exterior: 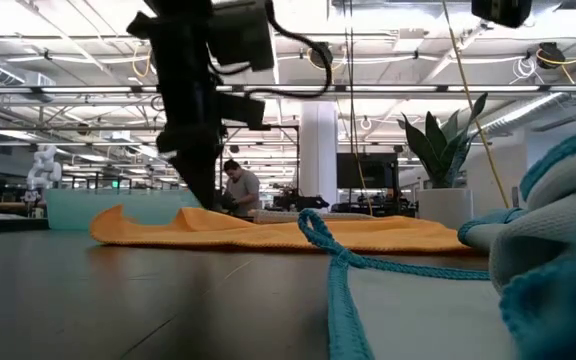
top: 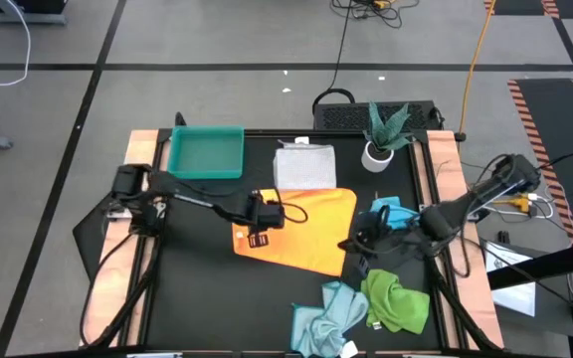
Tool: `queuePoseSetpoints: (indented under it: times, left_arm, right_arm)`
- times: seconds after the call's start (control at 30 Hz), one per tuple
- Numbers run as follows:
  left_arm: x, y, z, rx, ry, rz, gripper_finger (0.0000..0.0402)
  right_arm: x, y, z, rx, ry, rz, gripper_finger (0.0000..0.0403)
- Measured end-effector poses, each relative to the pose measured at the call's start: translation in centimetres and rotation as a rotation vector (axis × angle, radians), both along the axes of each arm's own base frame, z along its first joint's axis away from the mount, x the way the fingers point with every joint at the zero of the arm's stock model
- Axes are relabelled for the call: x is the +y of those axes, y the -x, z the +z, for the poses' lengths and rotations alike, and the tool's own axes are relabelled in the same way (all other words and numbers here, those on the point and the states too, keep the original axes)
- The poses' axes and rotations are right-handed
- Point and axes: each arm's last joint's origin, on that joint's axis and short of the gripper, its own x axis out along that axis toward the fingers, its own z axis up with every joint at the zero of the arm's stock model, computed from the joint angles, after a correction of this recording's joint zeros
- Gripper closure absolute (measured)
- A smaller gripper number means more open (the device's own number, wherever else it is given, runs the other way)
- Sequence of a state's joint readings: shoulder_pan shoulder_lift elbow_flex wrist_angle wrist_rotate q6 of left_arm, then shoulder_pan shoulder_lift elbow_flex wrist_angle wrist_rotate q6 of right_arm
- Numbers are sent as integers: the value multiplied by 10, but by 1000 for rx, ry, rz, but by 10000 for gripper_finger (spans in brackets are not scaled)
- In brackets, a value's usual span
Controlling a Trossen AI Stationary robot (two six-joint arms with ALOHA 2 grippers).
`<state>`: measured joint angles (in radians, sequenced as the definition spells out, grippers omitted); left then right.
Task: Fold microfiber towels
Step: Fold the orange microfiber towel
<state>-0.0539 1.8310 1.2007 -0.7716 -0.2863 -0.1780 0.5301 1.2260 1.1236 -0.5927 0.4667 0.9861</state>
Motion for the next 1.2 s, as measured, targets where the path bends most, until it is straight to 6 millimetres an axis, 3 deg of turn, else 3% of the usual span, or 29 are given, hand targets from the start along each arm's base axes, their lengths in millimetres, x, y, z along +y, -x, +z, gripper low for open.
queuePoseSetpoints:
  times: [0.13, 0.3, 0.6, 0.83, 0.93, 1.07, 1.2]
  left_arm:
    - [-4, -2, -23, 83, 0, 16, 261]
    - [-7, 3, -33, 163, 57, 114, 261]
    - [-52, 25, -31, 328, 290, 242, 261]
    - [-73, 22, -18, 234, 177, 295, 261]
    - [-69, 23, 3, 163, 123, 333, 261]
    - [-60, 28, 20, 106, 93, 384, 261]
    - [-50, 34, 33, 84, 35, 416, 261]
  right_arm:
    - [-3, 5, 10, -58, 21, 25, 403]
    - [-5, 4, 13, -75, 42, 48, 403]
    - [-4, 4, 13, -55, 57, 136, 403]
    - [-6, 6, 13, -50, 90, 174, 403]
    - [-8, -2, -10, 33, 93, 185, 403]
    - [-14, -20, -62, 197, 49, 216, 403]
    - [-19, -47, -99, 171, 12, 254, 403]
